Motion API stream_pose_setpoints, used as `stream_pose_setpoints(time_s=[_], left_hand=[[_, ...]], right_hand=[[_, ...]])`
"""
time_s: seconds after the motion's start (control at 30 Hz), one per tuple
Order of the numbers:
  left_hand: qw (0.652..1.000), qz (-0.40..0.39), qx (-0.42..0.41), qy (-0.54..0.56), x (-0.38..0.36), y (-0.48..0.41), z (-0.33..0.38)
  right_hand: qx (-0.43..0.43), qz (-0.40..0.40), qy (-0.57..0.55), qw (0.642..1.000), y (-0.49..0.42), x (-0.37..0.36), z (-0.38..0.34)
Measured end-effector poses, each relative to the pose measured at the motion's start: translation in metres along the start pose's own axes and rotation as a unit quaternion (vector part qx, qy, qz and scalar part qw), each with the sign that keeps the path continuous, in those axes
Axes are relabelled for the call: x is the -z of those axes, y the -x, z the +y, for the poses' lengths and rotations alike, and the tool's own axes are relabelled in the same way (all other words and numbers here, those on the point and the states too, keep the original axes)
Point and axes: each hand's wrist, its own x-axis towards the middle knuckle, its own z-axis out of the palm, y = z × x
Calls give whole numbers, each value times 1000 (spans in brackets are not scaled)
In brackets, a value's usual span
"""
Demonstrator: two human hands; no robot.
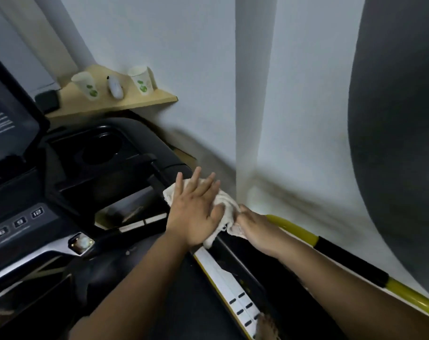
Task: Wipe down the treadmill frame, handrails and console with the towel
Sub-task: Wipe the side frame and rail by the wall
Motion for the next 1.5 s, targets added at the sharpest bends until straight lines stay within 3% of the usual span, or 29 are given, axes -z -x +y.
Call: stream_pose_setpoints(time_s=[0.1, 0.23, 0.47, 0.7, 0.83, 0.9, 1.0, 1.2, 1.3, 1.4, 1.5], left_hand=[[988, 77, -12, 130, -14, 37, 24], [965, 102, 18, 242, -27, 70, 56], [988, 71, 3, 135, -20, 28, -7], [990, 45, 110, 70, 0, -38, -55], [992, 23, 120, 21, 2, -56, -63], [991, 40, 121, 29, 0, -49, -60], [984, 94, 114, 102, -9, -21, -39], [942, 176, 106, 264, -35, 41, 24], [942, 178, 99, 266, -37, 36, 15], [952, 146, 119, 240, -30, 22, -3], [963, 78, 186, 176, -15, -11, -33]], right_hand=[[15, 22, 35, 999, 30, -6, 7], [83, 54, 116, 988, 53, -14, -3], [79, 9, 132, 988, -1, -4, -55], [95, -18, -42, 994, -94, -13, -74], [31, -51, -121, 991, -112, -14, -68], [-4, -53, -133, 990, -108, -13, -65], [22, -52, -152, 987, -86, -6, -52], [73, -20, -18, 997, -19, -1, -16], [75, -11, 93, 993, -16, -4, -41], [87, -11, 101, 991, -43, -6, -66], [153, 4, 95, 984, -79, -7, -87]])
